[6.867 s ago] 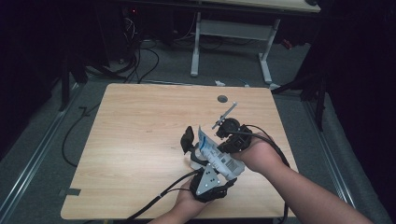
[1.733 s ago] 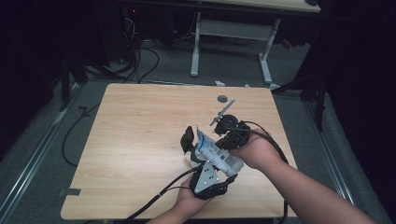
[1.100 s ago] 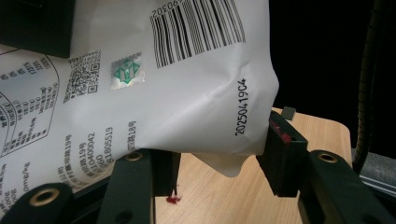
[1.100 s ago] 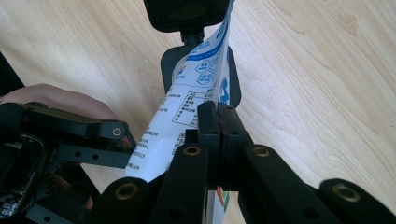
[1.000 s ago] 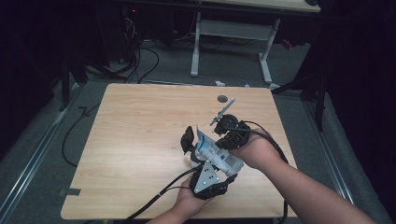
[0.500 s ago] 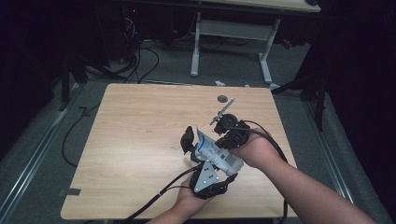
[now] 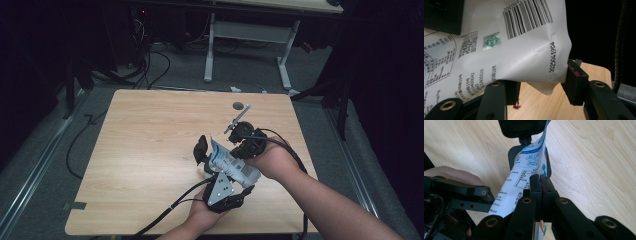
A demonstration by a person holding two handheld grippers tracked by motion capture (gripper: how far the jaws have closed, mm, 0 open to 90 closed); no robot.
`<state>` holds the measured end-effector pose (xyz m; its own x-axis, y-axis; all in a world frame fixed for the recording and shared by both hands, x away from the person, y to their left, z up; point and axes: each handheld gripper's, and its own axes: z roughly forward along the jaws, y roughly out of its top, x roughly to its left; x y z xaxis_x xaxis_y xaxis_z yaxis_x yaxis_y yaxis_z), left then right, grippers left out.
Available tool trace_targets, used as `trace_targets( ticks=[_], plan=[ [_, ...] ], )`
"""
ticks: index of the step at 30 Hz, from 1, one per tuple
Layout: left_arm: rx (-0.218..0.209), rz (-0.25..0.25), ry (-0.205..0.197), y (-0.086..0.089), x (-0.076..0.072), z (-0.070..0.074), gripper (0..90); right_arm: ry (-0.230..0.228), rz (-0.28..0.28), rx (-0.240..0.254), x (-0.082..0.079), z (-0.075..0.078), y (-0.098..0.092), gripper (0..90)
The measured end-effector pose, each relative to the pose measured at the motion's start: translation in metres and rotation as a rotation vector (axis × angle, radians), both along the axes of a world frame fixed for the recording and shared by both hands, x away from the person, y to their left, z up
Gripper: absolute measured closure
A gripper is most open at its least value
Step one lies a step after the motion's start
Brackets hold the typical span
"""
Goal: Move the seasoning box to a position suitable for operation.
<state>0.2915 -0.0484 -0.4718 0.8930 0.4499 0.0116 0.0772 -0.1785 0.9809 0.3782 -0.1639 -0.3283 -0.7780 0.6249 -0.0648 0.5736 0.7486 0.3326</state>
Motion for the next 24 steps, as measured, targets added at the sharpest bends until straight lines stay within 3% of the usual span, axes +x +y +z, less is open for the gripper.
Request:
trace_targets(
  ticks=[24],
  plan=[
    [-0.002, -0.003, 0.001, 0.0001, 0.0000, 0.0002, 53.8, -0.006, 0.006, -0.005, 0.0000, 0.0001, -0.0001, 90.0]
  ],
)
